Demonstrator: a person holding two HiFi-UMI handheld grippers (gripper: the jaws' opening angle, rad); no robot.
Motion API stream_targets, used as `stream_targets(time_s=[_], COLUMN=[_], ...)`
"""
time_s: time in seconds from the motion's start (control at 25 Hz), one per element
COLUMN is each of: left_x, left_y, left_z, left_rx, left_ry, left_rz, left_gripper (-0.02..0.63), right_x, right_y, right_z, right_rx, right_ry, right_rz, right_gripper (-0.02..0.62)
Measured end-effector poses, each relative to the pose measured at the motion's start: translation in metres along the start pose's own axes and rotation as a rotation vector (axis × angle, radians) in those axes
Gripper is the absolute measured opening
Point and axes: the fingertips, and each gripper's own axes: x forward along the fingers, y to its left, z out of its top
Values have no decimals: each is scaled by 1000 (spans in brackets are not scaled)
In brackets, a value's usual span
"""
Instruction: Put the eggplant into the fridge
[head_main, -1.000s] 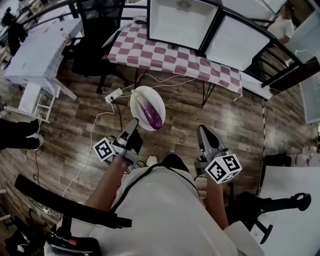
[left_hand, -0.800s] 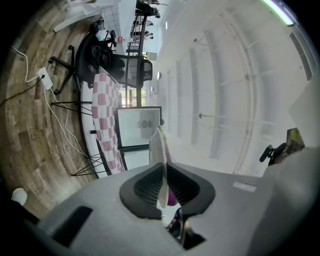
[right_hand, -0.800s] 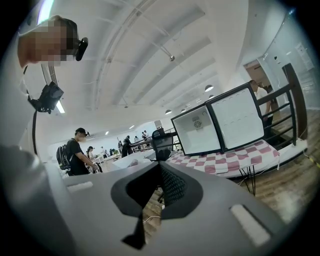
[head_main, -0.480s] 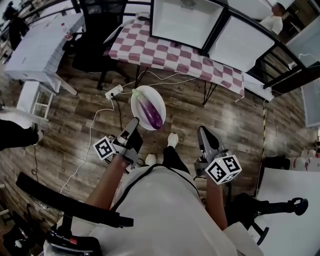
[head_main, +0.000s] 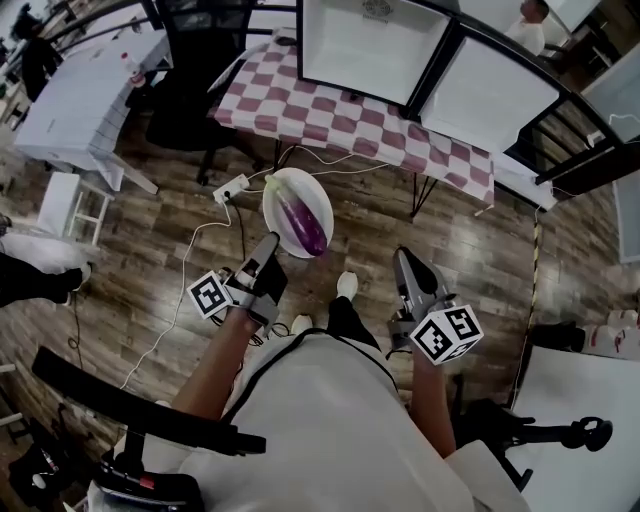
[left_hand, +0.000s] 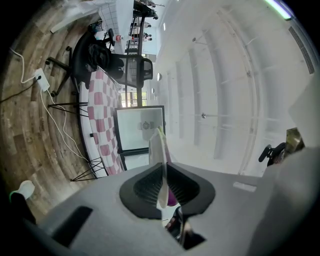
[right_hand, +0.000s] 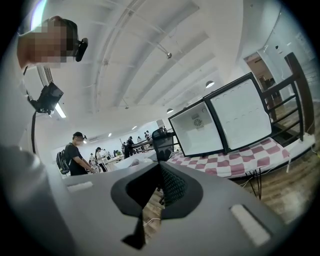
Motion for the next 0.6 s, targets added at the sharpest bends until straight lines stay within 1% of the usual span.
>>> stream_targets(time_s=[0.24, 0.6], left_x=[44, 129], left_y=[14, 22], left_z=[4, 13], left_rx=[-1, 13], left_ry=[-3, 0], left_rz=[15, -2], left_gripper=[31, 31], right_x=[23, 63], right_y=[-39, -96], right_z=[17, 61], right_rx=[10, -5], right_ry=[13, 12], right_rz=[7, 32], right_gripper=[6, 6])
